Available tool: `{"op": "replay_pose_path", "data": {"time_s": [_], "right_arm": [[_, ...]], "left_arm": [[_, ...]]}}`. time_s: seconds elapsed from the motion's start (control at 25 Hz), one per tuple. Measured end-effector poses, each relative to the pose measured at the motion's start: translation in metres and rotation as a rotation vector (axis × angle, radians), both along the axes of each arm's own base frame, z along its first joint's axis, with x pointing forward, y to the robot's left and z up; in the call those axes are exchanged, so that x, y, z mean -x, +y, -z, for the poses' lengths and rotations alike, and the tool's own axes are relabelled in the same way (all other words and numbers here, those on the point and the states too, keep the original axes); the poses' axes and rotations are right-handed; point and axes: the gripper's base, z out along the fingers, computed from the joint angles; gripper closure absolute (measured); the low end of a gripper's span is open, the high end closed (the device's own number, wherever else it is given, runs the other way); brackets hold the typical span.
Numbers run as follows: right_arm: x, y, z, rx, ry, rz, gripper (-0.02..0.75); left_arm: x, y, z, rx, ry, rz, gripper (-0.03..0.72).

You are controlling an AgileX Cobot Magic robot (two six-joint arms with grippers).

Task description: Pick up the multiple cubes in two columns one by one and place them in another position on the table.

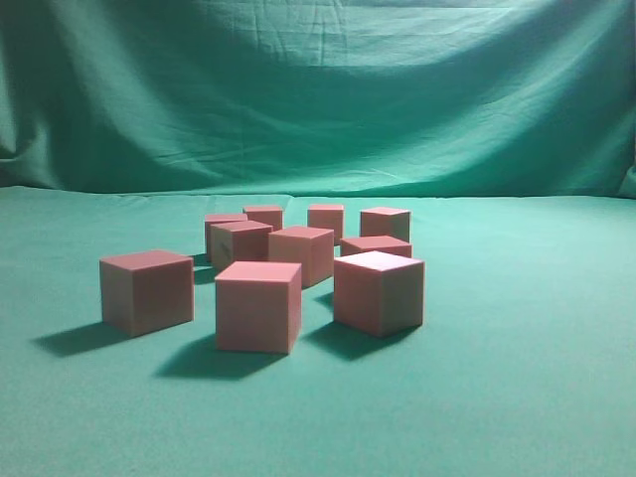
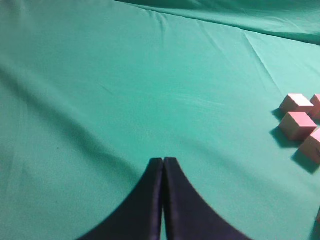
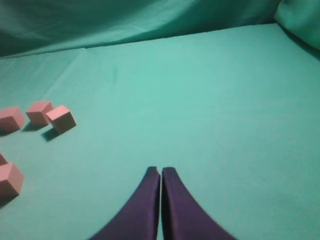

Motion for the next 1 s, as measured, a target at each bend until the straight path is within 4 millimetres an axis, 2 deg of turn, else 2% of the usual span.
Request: {"op": "replay_pose_path", "data": {"time_s": [1.0], "right_arm": [[0.0015,0.0000,0.0036,0.006,0.048,-0.001,0.738]], "left_arm": [[0.0000,0.0000,0.0000,0.000,0.000,0.000,0.688]]}}
